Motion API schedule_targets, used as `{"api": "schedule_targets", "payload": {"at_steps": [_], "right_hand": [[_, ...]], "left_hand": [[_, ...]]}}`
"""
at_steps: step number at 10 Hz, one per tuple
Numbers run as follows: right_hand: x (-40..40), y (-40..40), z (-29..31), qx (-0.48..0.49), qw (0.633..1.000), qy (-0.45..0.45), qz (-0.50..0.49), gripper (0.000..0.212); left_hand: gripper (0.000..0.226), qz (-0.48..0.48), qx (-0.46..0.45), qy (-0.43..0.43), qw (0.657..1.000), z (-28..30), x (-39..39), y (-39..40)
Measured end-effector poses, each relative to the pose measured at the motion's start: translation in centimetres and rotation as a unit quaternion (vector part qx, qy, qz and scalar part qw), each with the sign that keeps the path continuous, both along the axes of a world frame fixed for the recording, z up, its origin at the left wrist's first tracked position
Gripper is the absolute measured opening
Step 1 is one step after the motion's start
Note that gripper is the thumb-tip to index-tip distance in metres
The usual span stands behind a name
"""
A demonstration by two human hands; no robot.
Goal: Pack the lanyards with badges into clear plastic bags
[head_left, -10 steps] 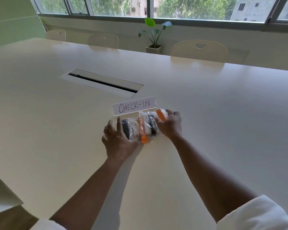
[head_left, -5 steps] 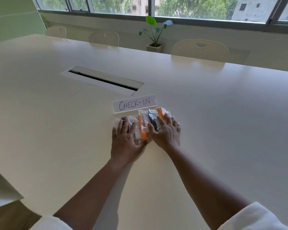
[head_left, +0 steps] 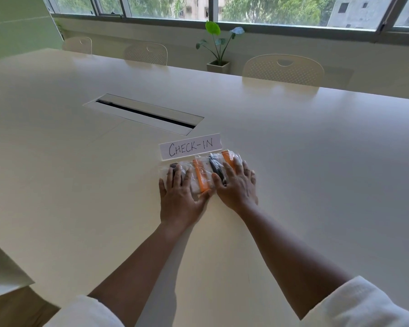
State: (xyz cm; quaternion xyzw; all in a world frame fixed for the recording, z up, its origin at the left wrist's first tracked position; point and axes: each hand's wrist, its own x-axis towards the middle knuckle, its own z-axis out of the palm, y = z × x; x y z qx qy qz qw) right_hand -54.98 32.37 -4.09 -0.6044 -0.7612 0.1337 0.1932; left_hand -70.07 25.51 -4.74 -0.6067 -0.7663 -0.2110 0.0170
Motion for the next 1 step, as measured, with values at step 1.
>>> {"api": "schedule_targets", "payload": {"at_steps": [1], "right_hand": [[-0.13,-0.08,0.16,0.018,0.998,0.055,-0.028,0.066]], "left_hand": [[0.098,0.003,0.026,0.016,1.000,0.16,0.06,-0.19]]}}
